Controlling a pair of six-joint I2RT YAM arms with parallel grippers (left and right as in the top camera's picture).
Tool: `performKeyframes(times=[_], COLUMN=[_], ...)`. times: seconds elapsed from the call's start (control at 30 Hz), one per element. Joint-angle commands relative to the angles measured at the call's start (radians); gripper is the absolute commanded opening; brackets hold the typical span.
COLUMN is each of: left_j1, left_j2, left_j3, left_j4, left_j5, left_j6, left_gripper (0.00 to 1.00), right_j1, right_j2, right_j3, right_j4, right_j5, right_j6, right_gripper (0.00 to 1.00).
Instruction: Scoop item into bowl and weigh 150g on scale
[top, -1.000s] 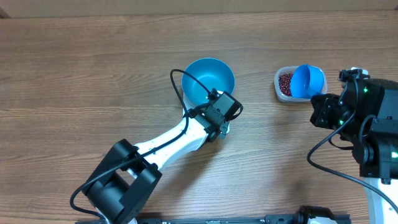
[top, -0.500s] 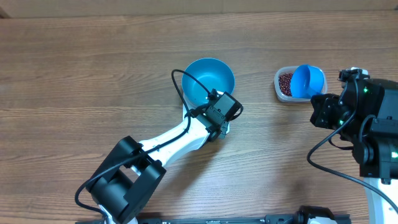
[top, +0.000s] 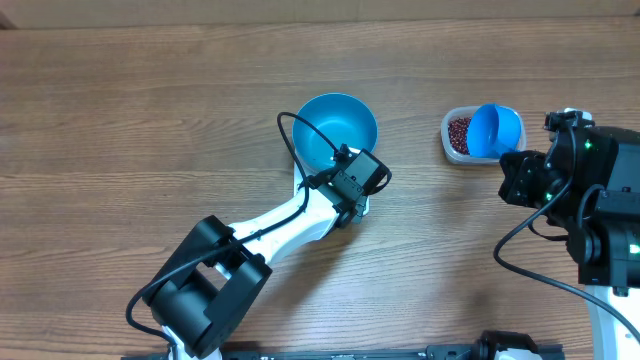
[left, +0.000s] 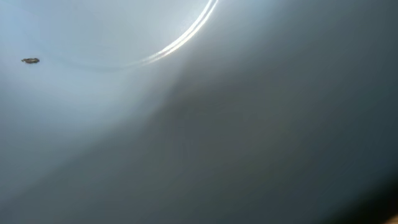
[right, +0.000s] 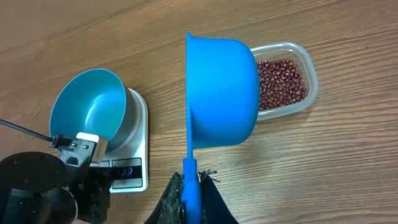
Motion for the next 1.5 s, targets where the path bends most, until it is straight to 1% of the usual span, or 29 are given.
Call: performKeyframes(times=[0.0,0.3,0.4,0.5,0.7,0.8,0.9,0.97,1.03,1.1,1.17,1.3,1.47], left_j1=[0.001,0.001,-0.002,-0.002,-0.003,-0.003,0.008,0.030,0.053,0.087,0.105,0.127,0.139], left_j2=[0.028,0.024,-0.018,-0.097,-0.369,-0.499,-0.570,-0.590,-0.594,-0.594,-0.594,-0.599,-0.602], left_j3=[-0.011,-0.004,0.033,0.078,0.117,0.117,0.117,0.117,0.117,0.117,0.117,0.117,0.118], left_j4=[0.002,0.001,-0.040,-0.080,-0.166,-0.235,-0.326,-0.417,-0.476,-0.530,-0.540,-0.548,-0.616], left_j5=[-0.010,-0.009,-0.010,-0.010,0.024,0.006,-0.010,-0.004,0.033,0.159,0.227,0.246,0.264], left_j6=[-0.015,-0.023,-0.023,-0.022,-0.018,0.023,0.111,0.157,0.195,0.260,0.286,0.285,0.269], left_gripper=[0.04,0.04,0.04,0.04,0.04,0.04,0.04,0.04,0.04,0.04,0.04,0.04,0.04], right_j1=[-0.005,-0.005,-0.005,-0.005,-0.005,-0.005,-0.005,-0.005,-0.005,-0.005,-0.005,-0.005,-0.005], right_j2=[-0.003,-0.003,-0.003,-0.003,-0.003,-0.003,-0.003,-0.003,-0.003,-0.003,-0.003,-0.003,-0.003], right_j3=[0.029,0.029,0.029,0.029,0.029,0.029,0.029,0.029,0.029,0.029,0.029,0.029,0.029], right_j4=[0.003,0.003,0.003,0.002,-0.008,-0.012,-0.024,-0.037,-0.046,-0.062,-0.070,-0.085,-0.091], right_j5=[-0.002,-0.002,-0.002,-0.002,-0.001,-0.002,-0.001,-0.001,-0.001,-0.001,-0.001,-0.001,-0.001], right_j6=[-0.005,-0.005,-0.005,-0.005,-0.005,-0.005,-0.005,-0.006,-0.006,-0.010,-0.010,-0.010,-0.010], right_gripper=[0.03,0.04,0.03,0.04,0.04,0.04,0.03,0.04,0.04,0.04,0.04,0.04,0.04])
